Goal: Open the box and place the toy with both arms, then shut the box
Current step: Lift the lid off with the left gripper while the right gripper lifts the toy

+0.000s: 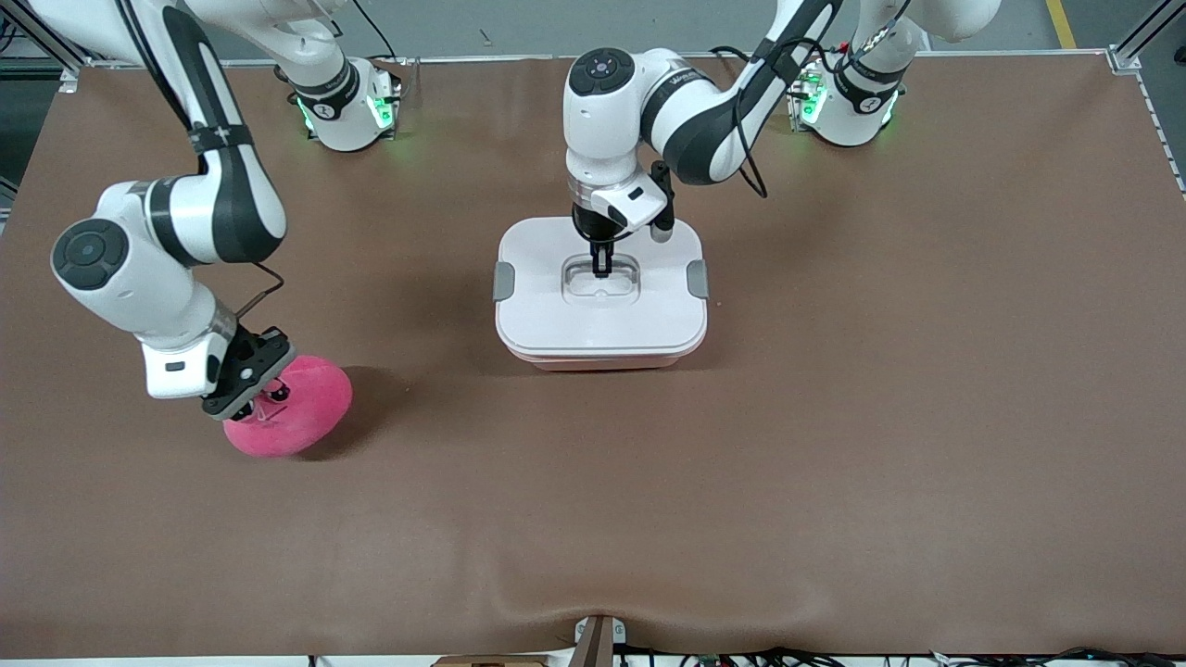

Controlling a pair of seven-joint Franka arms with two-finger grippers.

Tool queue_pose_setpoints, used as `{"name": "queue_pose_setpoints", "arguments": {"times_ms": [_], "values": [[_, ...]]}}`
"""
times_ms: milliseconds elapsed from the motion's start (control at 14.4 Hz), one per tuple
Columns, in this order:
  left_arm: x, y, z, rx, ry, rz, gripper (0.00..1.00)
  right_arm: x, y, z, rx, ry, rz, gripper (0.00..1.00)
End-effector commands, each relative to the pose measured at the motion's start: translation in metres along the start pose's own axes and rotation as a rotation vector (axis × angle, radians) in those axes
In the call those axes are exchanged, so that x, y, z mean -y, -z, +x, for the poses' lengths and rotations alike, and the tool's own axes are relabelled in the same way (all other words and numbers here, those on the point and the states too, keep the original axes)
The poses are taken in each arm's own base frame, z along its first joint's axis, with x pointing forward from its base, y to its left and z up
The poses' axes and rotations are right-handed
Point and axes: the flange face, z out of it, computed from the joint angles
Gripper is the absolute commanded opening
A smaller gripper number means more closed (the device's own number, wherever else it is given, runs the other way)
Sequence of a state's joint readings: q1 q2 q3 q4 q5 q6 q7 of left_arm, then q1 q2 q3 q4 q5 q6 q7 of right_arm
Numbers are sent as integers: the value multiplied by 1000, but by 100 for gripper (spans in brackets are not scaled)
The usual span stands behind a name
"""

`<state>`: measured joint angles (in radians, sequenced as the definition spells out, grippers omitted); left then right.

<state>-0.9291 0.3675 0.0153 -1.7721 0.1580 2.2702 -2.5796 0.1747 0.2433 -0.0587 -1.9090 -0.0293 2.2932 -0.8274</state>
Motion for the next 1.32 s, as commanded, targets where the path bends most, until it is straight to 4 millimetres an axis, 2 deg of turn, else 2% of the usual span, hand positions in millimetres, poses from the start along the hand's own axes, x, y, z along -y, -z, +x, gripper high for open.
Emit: {"name": "queue_pose_setpoints", "arguments": {"times_ms": [0,209,348,557,766,975,1115,1254], "values": [[2,18,5,2,14,-8,0,13,28,36,-24,136,-34,0],[-10,28,16,-3,34,-12,0,38,71,80,-18,263,-18,0],[-18,34,26,0,49,-18,0,66,101,117,-17,357,-8,0],[-34,50,54,-21,53,-12,0,112,120,152,2,494,-31,0],[-50,69,86,-26,65,-16,0,157,149,175,44,675,-1,0],[-63,86,122,-11,55,-13,0,204,156,191,142,809,-60,0],[-68,94,145,3,23,3,0,221,157,190,203,839,-45,0],[-78,100,167,-15,11,17,0,248,159,197,223,877,-43,0]]}}
